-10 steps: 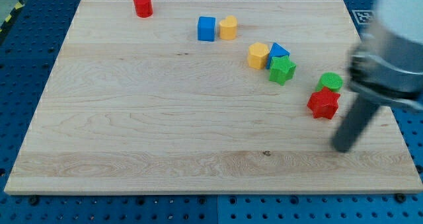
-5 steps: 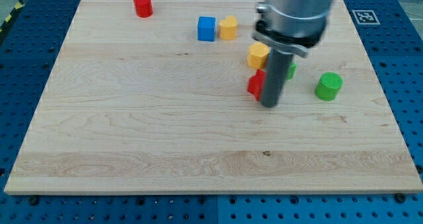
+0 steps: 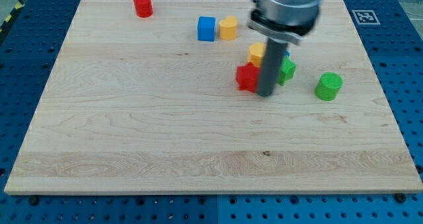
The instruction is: Place red star left to the red circle at top left
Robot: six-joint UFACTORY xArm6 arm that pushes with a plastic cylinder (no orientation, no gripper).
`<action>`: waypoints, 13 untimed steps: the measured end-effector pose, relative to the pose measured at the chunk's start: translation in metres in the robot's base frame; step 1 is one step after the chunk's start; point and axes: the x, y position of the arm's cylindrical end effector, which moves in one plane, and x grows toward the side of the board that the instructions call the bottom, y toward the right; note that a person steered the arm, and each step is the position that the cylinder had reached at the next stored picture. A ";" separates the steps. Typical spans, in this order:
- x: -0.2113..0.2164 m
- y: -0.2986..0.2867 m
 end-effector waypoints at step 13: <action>-0.126 -0.091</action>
